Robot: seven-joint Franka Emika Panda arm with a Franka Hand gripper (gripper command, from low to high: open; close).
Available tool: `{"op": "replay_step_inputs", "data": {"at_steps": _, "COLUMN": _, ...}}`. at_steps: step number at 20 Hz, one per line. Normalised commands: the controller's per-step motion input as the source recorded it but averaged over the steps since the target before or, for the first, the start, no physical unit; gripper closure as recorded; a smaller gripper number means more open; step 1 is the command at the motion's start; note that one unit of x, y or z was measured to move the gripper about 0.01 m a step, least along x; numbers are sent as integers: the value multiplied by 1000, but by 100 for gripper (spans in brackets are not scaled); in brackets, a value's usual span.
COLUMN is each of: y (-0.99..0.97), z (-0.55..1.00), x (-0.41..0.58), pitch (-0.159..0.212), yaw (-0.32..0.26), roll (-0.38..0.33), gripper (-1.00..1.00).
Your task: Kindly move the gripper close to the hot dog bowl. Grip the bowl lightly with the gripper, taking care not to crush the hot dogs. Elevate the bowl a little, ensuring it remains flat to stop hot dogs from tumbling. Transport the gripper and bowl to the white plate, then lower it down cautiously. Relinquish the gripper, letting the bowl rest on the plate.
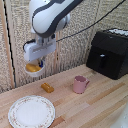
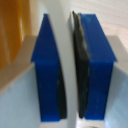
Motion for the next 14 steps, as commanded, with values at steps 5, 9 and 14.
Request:
{"op": "replay_step_inputs", "data": {"at_steps": 5, "y": 218, "z": -490, "x": -2, "pitch": -36, "yaw": 14, "roll": 0, "gripper": 100}}
{"op": "replay_step_inputs", "data": {"at_steps": 9, "y": 191, "z": -564, "x": -4, "pitch": -16, "yaw": 9, "roll": 0, "gripper": 100}}
{"op": "replay_step_inputs", "data": {"at_steps": 14, "y": 279, "z": -541, "x": -89, "pitch": -1, "yaw": 5, "roll": -10, "gripper": 100}}
